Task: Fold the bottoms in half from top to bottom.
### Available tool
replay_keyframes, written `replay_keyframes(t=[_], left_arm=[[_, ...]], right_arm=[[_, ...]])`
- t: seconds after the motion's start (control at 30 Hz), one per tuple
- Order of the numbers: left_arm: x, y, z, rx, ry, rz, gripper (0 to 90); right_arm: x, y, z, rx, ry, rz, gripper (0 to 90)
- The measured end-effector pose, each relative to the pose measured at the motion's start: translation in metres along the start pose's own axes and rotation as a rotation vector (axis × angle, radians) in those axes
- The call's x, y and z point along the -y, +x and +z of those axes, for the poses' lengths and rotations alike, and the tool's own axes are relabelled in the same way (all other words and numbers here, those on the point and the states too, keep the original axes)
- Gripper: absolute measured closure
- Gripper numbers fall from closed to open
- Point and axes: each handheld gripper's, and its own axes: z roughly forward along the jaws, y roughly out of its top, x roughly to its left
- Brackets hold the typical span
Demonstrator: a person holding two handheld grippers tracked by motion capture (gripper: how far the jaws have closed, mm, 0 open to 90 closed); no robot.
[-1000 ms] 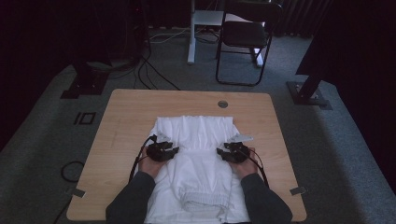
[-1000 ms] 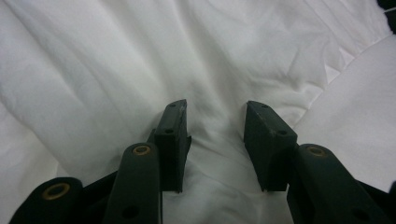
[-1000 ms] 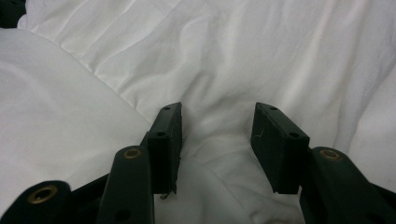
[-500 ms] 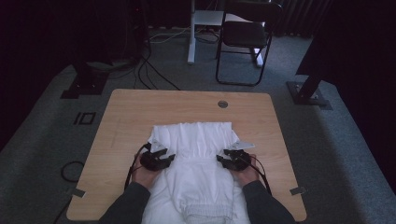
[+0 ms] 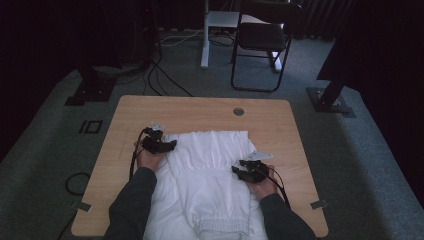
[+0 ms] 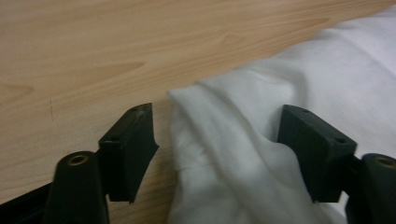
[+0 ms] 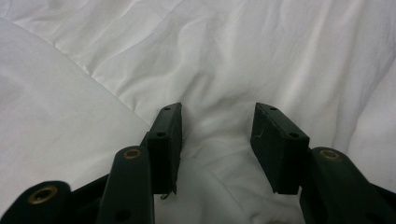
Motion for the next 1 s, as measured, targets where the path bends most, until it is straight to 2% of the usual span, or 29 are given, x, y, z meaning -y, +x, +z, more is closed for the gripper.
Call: replay_keyframes(t=[0.13, 0.23, 0.27, 0.3, 0.4, 0.5, 0.57, 0.63, 0.67, 0.73, 0.83, 0.9, 1.0], left_arm=[[0.004, 0.005, 0.007, 0.020, 0.011, -0.021, 25.6], [0.005, 0.008, 0.007, 0.042, 0.001, -0.015, 26.8], [0.005, 0.008, 0.007, 0.066, -0.002, -0.002, 30.8], [0.006, 0.008, 0.007, 0.096, -0.007, 0.004, 39.1], [0.006, 0.008, 0.006, 0.130, -0.003, 0.001, 55.3], [0.007, 0.009, 0.006, 0.152, -0.002, -0.011, 63.1], [0.006, 0.009, 0.006, 0.152, 0.001, -0.008, 64.4], [0.006, 0.008, 0.006, 0.150, 0.002, -0.009, 64.4], [0.006, 0.008, 0.006, 0.149, 0.004, -0.013, 64.2], [0.004, 0.008, 0.005, 0.125, 0.009, -0.013, 59.1], [0.002, 0.011, 0.002, 0.103, -0.023, -0.035, 44.6], [0.000, 0.013, 0.001, 0.088, -0.040, -0.049, 38.4], [-0.003, 0.016, 0.007, 0.084, -0.026, -0.070, 36.8]], right_arm=[[0.000, 0.000, 0.000, 0.000, 0.000, 0.000, 52.6], [0.000, 0.000, 0.000, 0.001, 0.000, -0.001, 52.6], [0.000, 0.000, 0.000, 0.001, 0.001, -0.001, 52.6], [0.000, 0.000, 0.000, 0.001, 0.001, -0.001, 52.6], [0.000, 0.000, 0.000, 0.000, 0.000, 0.000, 52.6], [0.000, -0.001, 0.000, -0.005, 0.001, 0.004, 52.6], [-0.002, -0.004, -0.001, -0.031, 0.009, 0.020, 53.3], [-0.006, -0.009, -0.004, -0.050, 0.016, 0.050, 55.8], [-0.010, -0.012, -0.007, -0.041, 0.011, 0.052, 55.9], [-0.020, -0.019, -0.014, 0.012, -0.019, 0.051, 57.1], [-0.042, -0.041, -0.018, 0.069, -0.067, 0.113, 56.4], [-0.057, -0.057, -0.014, 0.104, -0.076, 0.158, 54.8], [-0.075, -0.076, 0.002, 0.142, -0.072, 0.195, 52.8]])
